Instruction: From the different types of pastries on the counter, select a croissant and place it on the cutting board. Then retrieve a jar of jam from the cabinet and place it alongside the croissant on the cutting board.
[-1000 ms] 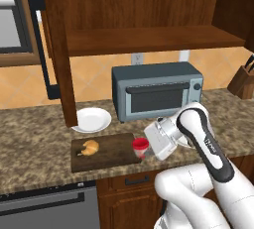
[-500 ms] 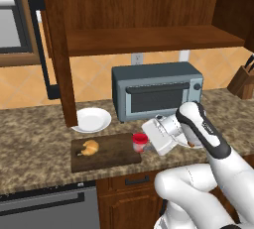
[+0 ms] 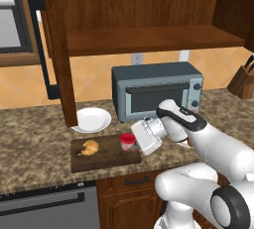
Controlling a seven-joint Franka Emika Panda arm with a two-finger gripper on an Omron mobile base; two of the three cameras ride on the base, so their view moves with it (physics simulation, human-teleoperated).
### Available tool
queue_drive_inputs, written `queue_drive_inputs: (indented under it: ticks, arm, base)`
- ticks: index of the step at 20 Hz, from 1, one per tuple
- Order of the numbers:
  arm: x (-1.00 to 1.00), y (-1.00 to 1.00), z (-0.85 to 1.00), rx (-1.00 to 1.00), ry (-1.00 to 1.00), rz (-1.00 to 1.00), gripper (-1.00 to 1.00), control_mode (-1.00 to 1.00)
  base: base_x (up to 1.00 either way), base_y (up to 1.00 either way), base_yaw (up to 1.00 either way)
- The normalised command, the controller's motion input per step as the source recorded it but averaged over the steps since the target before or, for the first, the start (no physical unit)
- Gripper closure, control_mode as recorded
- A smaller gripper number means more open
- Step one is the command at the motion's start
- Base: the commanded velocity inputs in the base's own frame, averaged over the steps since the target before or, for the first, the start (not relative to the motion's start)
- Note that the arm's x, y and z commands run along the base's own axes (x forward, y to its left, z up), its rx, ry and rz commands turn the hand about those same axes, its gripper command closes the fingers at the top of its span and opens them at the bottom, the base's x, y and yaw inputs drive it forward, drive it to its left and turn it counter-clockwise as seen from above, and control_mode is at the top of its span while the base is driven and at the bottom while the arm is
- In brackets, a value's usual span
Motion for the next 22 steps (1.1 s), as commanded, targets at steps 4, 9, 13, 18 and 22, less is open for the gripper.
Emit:
queue_drive_inputs:
  ticks: [4,9,13,18,22]
  arm:
    - [0.42,0.22,-0.32,0.0,-0.04,0.0,1.0,-1.0]
    - [0.41,0.07,-0.32,0.02,-0.05,0.0,1.0,-1.0]
    - [0.45,0.06,-0.28,0.01,-0.05,0.0,1.0,-1.0]
    - [0.44,0.16,-0.24,0.01,-0.04,0.0,1.0,-1.0]
    - [0.19,0.1,-0.46,0.06,-0.01,0.0,1.0,-1.0]
  base:
    - [0.0,0.0,0.0]
    - [0.0,0.0,0.0]
    - [0.0,0.0,0.0]
    - [0.0,0.0,0.0]
    - [0.0,0.0,0.0]
